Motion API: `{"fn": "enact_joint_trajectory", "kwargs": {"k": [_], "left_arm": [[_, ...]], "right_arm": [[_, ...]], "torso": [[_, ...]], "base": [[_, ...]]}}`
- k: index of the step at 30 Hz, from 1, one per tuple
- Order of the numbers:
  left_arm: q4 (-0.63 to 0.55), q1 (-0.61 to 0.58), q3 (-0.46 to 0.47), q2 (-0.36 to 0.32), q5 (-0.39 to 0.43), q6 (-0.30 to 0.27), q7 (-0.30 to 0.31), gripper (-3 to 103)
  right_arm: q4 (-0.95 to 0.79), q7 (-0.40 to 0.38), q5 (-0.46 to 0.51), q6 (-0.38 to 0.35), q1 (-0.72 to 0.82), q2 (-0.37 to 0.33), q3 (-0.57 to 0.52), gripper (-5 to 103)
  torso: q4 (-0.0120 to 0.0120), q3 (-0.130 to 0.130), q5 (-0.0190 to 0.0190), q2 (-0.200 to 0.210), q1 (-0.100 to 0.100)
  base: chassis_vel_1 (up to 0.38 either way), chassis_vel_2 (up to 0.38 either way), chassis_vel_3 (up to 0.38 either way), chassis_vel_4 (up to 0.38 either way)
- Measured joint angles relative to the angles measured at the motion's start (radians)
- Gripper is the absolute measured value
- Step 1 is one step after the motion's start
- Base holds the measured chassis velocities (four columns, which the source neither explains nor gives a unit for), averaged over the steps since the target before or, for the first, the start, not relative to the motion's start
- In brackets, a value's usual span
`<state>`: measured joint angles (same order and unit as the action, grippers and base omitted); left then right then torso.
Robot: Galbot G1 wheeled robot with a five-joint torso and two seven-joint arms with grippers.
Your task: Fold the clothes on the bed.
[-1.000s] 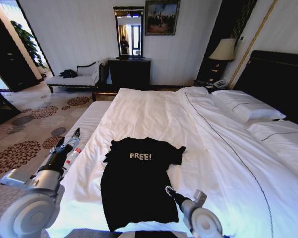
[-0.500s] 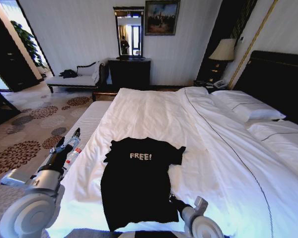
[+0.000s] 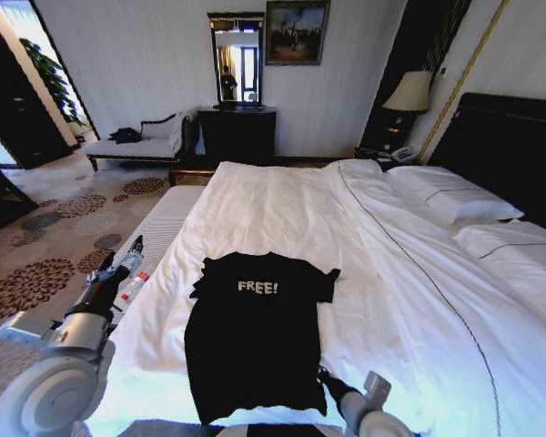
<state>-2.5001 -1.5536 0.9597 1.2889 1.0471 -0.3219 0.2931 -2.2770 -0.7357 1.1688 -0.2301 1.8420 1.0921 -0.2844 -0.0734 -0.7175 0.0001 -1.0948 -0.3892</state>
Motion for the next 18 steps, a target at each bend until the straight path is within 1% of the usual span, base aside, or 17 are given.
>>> {"fn": "enact_joint_trajectory", "kwargs": {"k": [4, 5, 7, 8, 9, 10, 11, 12, 15, 17, 18], "left_arm": [[0.000, 0.000, 0.000, 0.000, 0.000, 0.001, 0.000, 100], [0.000, 0.000, 0.002, -0.001, -0.001, 0.002, 0.000, 100], [0.000, 0.000, 0.007, -0.004, -0.001, 0.002, 0.001, 100], [0.000, 0.000, 0.007, -0.004, -0.001, 0.002, 0.001, 100], [0.000, -0.001, 0.009, -0.005, -0.001, 0.003, 0.001, 100], [0.000, 0.000, 0.010, -0.006, -0.001, 0.003, 0.001, 100], [0.000, 0.002, 0.010, -0.006, -0.001, 0.003, 0.002, 100], [0.000, 0.002, 0.010, -0.006, -0.001, 0.003, 0.002, 100], [0.000, 0.010, 0.003, -0.012, -0.015, -0.002, 0.017, 100], [0.000, 0.012, 0.001, -0.015, -0.021, -0.006, 0.021, 100], [0.000, 0.014, -0.001, -0.021, -0.026, -0.010, 0.025, 100]], "right_arm": [[-0.010, -0.005, -0.006, 0.003, 0.004, 0.024, -0.001, 0], [-0.014, -0.007, -0.006, 0.004, 0.004, 0.026, -0.004, -3], [-0.025, -0.020, -0.006, 0.004, 0.008, 0.024, -0.016, 8], [-0.025, -0.020, -0.006, 0.004, 0.008, 0.024, -0.016, 8], [-0.031, -0.029, -0.009, 0.005, 0.012, 0.021, -0.021, 14], [-0.038, -0.040, -0.013, 0.008, 0.019, 0.016, -0.027, 14], [-0.046, -0.048, -0.018, 0.010, 0.024, 0.013, -0.031, 19], [-0.046, -0.048, -0.018, 0.010, 0.024, 0.013, -0.031, 19], [-0.089, -0.072, -0.037, 0.010, 0.033, 0.012, -0.048, 35], [-0.107, -0.077, -0.048, 0.010, 0.034, 0.012, -0.055, 35], [-0.130, -0.083, -0.064, 0.010, 0.035, 0.011, -0.065, 40]], "torso": [[0.0000, 0.000, 0.0000, 0.000, 0.000], [-0.0001, 0.000, 0.0000, 0.000, 0.000], [0.0000, 0.000, 0.0000, 0.000, 0.000], [0.0000, 0.000, 0.0000, 0.000, 0.000], [0.0000, 0.000, -0.0001, 0.000, 0.000], [0.0000, 0.000, -0.0001, 0.000, 0.000], [0.0000, 0.000, 0.0000, 0.000, 0.000], [0.0000, 0.000, 0.0000, 0.000, 0.000], [0.0000, 0.000, 0.0000, 0.000, 0.000], [0.0000, 0.000, 0.0000, 0.000, 0.000], [0.0000, 0.000, 0.0000, 0.000, 0.000]], "base": [[0.000, 0.000, 0.000, 0.000], [0.000, 0.000, 0.000, 0.000], [0.000, 0.000, 0.000, 0.000], [0.000, 0.000, 0.000, 0.000], [0.000, 0.000, 0.000, 0.000], [0.000, 0.000, 0.000, 0.000], [0.000, 0.000, 0.000, 0.000], [0.000, 0.000, 0.000, 0.000], [0.000, 0.000, 0.000, 0.000], [0.000, 0.000, 0.000, 0.000], [0.000, 0.000, 0.000, 0.000]]}}
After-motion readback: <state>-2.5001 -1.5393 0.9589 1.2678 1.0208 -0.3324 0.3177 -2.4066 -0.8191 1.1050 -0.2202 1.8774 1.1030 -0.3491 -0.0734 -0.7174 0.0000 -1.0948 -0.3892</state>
